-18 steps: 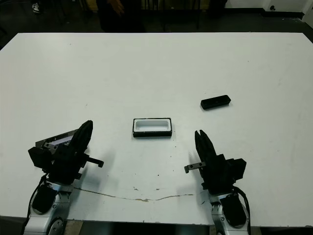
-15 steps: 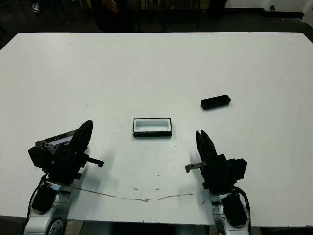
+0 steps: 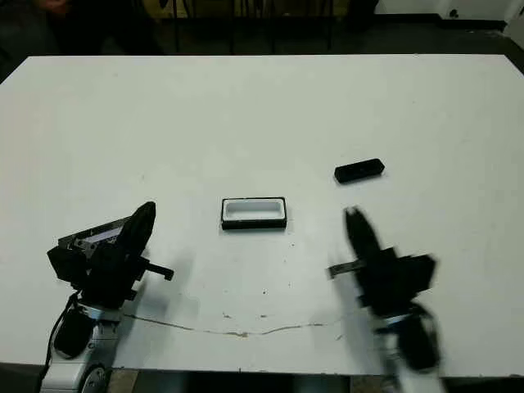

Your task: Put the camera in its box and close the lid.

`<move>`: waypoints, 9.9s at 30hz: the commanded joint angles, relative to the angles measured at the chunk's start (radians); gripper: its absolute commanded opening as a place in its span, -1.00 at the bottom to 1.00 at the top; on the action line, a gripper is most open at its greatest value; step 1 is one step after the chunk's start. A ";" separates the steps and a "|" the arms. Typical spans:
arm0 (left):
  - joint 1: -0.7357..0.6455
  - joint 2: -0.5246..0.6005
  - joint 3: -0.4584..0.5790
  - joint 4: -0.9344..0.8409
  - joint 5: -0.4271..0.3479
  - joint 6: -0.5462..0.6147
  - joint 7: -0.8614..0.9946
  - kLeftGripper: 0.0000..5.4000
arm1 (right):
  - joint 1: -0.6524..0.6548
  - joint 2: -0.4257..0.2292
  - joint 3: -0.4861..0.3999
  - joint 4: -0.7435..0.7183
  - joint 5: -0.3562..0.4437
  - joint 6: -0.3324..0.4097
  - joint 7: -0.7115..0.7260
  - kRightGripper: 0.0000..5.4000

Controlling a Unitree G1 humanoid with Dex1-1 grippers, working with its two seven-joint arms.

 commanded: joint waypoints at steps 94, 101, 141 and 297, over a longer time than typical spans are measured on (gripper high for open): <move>0.077 -0.016 -0.066 -0.066 0.032 0.091 0.087 -1.00 | -1.184 -0.162 0.530 1.619 -0.788 0.077 0.278 -0.99; 0.069 -0.014 -0.066 -0.053 0.033 0.084 0.082 -1.00 | -1.163 -0.195 0.501 1.577 -0.748 0.085 0.357 -0.99; 0.058 -0.026 -0.072 -0.038 0.037 0.086 0.086 -1.00 | -0.861 -0.333 0.445 1.092 -0.534 0.044 0.691 -0.99; 0.079 -0.007 -0.039 -0.062 0.048 0.105 0.049 -1.00 | -0.717 -0.173 0.074 0.465 0.018 0.750 0.371 -0.74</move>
